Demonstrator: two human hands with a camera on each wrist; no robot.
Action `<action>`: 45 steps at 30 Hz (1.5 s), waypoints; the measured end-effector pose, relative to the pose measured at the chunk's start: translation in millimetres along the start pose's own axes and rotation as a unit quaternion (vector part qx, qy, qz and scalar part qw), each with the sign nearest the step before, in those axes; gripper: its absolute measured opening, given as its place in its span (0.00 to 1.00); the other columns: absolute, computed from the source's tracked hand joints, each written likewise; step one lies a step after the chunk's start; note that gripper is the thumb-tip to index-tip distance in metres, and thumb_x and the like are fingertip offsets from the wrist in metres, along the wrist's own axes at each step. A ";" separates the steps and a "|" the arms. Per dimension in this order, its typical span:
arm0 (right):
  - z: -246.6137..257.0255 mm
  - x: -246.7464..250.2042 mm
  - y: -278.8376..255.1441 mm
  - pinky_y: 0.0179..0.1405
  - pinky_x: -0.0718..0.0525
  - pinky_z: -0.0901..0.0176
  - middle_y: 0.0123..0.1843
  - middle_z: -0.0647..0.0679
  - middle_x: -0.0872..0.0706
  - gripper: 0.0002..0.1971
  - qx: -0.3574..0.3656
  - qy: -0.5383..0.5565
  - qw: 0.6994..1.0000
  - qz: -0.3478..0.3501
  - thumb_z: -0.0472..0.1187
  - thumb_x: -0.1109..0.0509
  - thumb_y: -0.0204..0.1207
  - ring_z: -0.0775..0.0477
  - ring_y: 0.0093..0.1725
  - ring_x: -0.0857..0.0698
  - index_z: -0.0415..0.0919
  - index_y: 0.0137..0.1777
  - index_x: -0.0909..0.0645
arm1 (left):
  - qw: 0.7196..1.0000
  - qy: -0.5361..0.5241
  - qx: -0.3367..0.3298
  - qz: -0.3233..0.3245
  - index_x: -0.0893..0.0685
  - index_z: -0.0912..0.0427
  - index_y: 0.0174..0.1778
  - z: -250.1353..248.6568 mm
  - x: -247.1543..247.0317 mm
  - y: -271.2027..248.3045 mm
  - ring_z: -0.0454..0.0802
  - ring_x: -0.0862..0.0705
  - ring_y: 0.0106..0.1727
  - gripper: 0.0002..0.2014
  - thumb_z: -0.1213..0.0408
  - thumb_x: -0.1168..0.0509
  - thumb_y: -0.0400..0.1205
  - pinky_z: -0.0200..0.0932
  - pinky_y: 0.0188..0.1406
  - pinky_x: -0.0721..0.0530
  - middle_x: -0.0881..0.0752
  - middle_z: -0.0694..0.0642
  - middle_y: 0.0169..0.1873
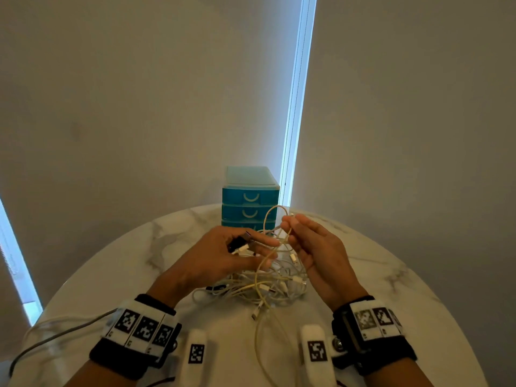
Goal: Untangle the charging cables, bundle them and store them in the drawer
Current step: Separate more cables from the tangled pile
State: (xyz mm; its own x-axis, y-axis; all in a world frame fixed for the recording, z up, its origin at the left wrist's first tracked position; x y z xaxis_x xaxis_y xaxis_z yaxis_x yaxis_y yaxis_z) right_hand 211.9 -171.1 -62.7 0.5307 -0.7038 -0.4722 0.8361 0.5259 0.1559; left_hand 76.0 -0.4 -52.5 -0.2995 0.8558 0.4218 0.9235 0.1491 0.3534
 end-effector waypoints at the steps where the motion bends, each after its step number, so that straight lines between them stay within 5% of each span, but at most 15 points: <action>1: 1.7 1.7 0.2 0.64 0.07 0.53 0.64 0.35 0.05 0.17 0.007 0.007 1.000 -0.001 0.36 0.23 0.85 0.40 0.65 0.06 0.32 0.72 0.14 | 1.000 0.014 0.008 -0.002 0.08 0.45 0.68 1.8 0.1 0.2 0.43 0.07 0.61 0.20 0.61 0.17 0.79 0.44 0.68 0.12 0.04 0.46 0.55; 4: 7.0 1.6 -2.7 0.60 0.07 0.60 0.64 0.40 0.05 0.17 0.023 -0.023 0.999 0.031 0.33 0.25 0.86 0.44 0.65 0.06 0.34 0.73 0.16 | 0.994 -0.030 0.048 -0.098 0.12 0.43 0.70 8.6 8.5 6.9 0.36 0.08 0.44 0.19 0.66 0.24 0.86 0.31 0.49 0.15 0.05 0.47 0.49; 6: 5.3 -2.7 -5.9 0.62 0.07 0.59 0.65 0.41 0.05 0.16 0.016 -0.052 0.996 0.067 0.33 0.26 0.86 0.43 0.67 0.06 0.36 0.73 0.15 | 0.971 -0.146 0.090 -0.166 0.11 0.50 0.68 12.1 14.8 12.0 0.39 0.24 0.24 0.16 0.69 0.27 0.86 0.29 0.24 0.29 0.10 0.49 0.42; 7: 3.6 -6.1 -7.7 0.61 0.07 0.59 0.65 0.41 0.05 0.16 0.011 -0.062 0.995 0.081 0.33 0.26 0.86 0.42 0.67 0.06 0.37 0.73 0.14 | 0.954 -0.218 0.102 -0.180 0.12 0.54 0.68 14.2 17.1 13.5 0.41 0.33 0.23 0.16 0.66 0.27 0.84 0.32 0.21 0.37 0.14 0.49 0.40; 11: -2.9 -20.5 -14.8 0.58 0.07 0.60 0.62 0.42 0.04 0.15 0.006 -0.090 0.990 0.110 0.32 0.25 0.86 0.43 0.64 0.05 0.38 0.70 0.13 | 0.910 -0.356 0.090 -0.193 0.16 0.61 0.71 12.0 16.4 16.3 0.44 0.39 0.26 0.28 0.59 0.29 0.73 0.37 0.23 0.42 0.19 0.50 0.38; 15: -6.6 -27.8 -20.1 0.56 0.07 0.62 0.60 0.43 0.03 0.15 0.014 -0.107 0.987 0.116 0.32 0.24 0.84 0.44 0.62 0.04 0.37 0.69 0.12 | 0.938 -0.277 0.065 -0.198 0.12 0.62 0.66 11.0 12.9 16.5 0.43 0.34 0.28 0.21 0.53 0.21 0.82 0.37 0.24 0.37 0.18 0.52 0.41; 20: -8.9 -35.0 -26.5 0.58 0.07 0.57 0.60 0.42 0.03 0.15 -0.004 -0.130 0.982 0.136 0.34 0.24 0.85 0.43 0.62 0.04 0.36 0.70 0.13 | 0.951 -0.203 0.021 -0.232 0.09 0.58 0.64 12.0 12.1 11.8 0.41 0.30 0.28 0.11 0.58 0.26 0.88 0.36 0.25 0.30 0.16 0.46 0.34; 26: 2.2 -38.1 -34.2 0.68 0.08 0.46 0.65 0.38 0.05 0.26 -0.094 -0.160 0.954 0.235 0.54 0.31 0.87 0.37 0.66 0.06 0.34 0.76 0.19 | 0.893 -0.298 -0.019 -0.335 0.16 0.59 0.60 16.7 39.3 14.3 0.40 0.38 0.25 0.05 0.62 0.32 0.92 0.33 0.20 0.35 0.30 0.52 0.35; 28: 9.7 -31.7 -35.8 0.73 0.12 0.38 0.66 0.34 0.06 0.31 -0.120 -0.192 0.928 0.295 0.62 0.38 0.87 0.32 0.67 0.07 0.35 0.73 0.16 | 0.866 -0.332 -0.018 -0.373 0.17 0.55 0.56 24.4 54.0 12.3 0.39 0.38 0.25 0.01 0.62 0.32 0.92 0.33 0.21 0.36 0.29 0.49 0.35; 30: 17.2 -22.8 -37.3 0.72 0.13 0.37 0.67 0.30 0.08 0.36 -0.127 -0.210 0.896 0.371 0.67 0.42 0.87 0.28 0.68 0.08 0.34 0.71 0.15 | 0.833 -0.366 -0.015 -0.415 0.21 0.50 0.48 32.2 68.4 8.3 0.39 0.38 0.25 0.09 0.63 0.35 0.94 0.33 0.20 0.36 0.21 0.48 0.38; 32: 21.5 -14.5 -40.3 0.73 0.16 0.32 0.70 0.26 0.11 0.35 -0.107 -0.238 0.846 0.464 0.62 0.37 0.89 0.26 0.69 0.10 0.27 0.76 0.20 | 0.793 -0.410 -0.016 -0.450 0.24 0.48 0.44 37.7 81.4 4.5 0.40 0.38 0.24 0.14 0.64 0.40 0.96 0.33 0.19 0.35 0.14 0.51 0.43; 34: 23.8 -11.2 -43.6 0.76 0.21 0.23 0.72 0.23 0.13 0.28 -0.095 -0.258 0.798 0.536 0.46 0.33 0.91 0.27 0.70 0.12 0.22 0.79 0.27 | 0.765 -0.436 -0.018 -0.473 0.25 0.48 0.44 41.3 90.2 0.9 0.41 0.38 0.24 0.15 0.65 0.43 0.97 0.34 0.19 0.35 0.11 0.52 0.44; 37: 28.6 -14.0 -46.0 0.75 0.18 0.33 0.69 0.29 0.12 0.21 -0.110 -0.265 0.762 0.581 0.25 0.33 0.87 0.32 0.67 0.13 0.22 0.79 0.25 | 0.748 -0.435 -0.012 -0.501 0.27 0.49 0.44 47.2 96.3 -1.9 0.42 0.38 0.24 0.15 0.65 0.43 0.97 0.35 0.19 0.36 0.13 0.51 0.40; 42: 33.2 -13.7 -46.7 0.61 0.13 0.52 0.52 0.42 0.07 0.17 -0.075 -0.252 0.826 0.499 0.30 0.25 0.83 0.45 0.52 0.08 0.40 0.71 0.12 | 0.739 -0.436 -0.010 -0.514 0.27 0.49 0.45 45.8 93.9 -0.4 0.41 0.36 0.24 0.13 0.65 0.43 0.97 0.34 0.19 0.36 0.18 0.49 0.35; 45: 26.7 -18.8 -43.1 0.58 0.12 0.53 0.58 0.44 0.06 0.19 -0.055 -0.281 0.850 0.443 0.38 0.25 0.85 0.48 0.52 0.08 0.39 0.75 0.14 | 0.745 -0.413 -0.019 -0.524 0.28 0.49 0.45 41.1 91.2 1.2 0.41 0.35 0.24 0.14 0.63 0.43 0.97 0.35 0.19 0.37 0.19 0.48 0.33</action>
State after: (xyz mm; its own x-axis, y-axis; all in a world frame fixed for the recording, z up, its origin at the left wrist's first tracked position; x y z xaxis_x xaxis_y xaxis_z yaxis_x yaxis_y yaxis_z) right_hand 169.6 -193.3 -37.4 0.9531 -0.1097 0.2819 0.0733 0.9879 0.1367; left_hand 59.6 98.1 -47.9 -0.5861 0.2949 -0.7547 0.2742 0.9487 0.1577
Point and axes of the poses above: each hand's wrist, its own y-axis towards the middle knuckle, its own x-axis out of the back of the hand, z = x × y, the point moved 1 cm from there along y, towards the middle knuckle
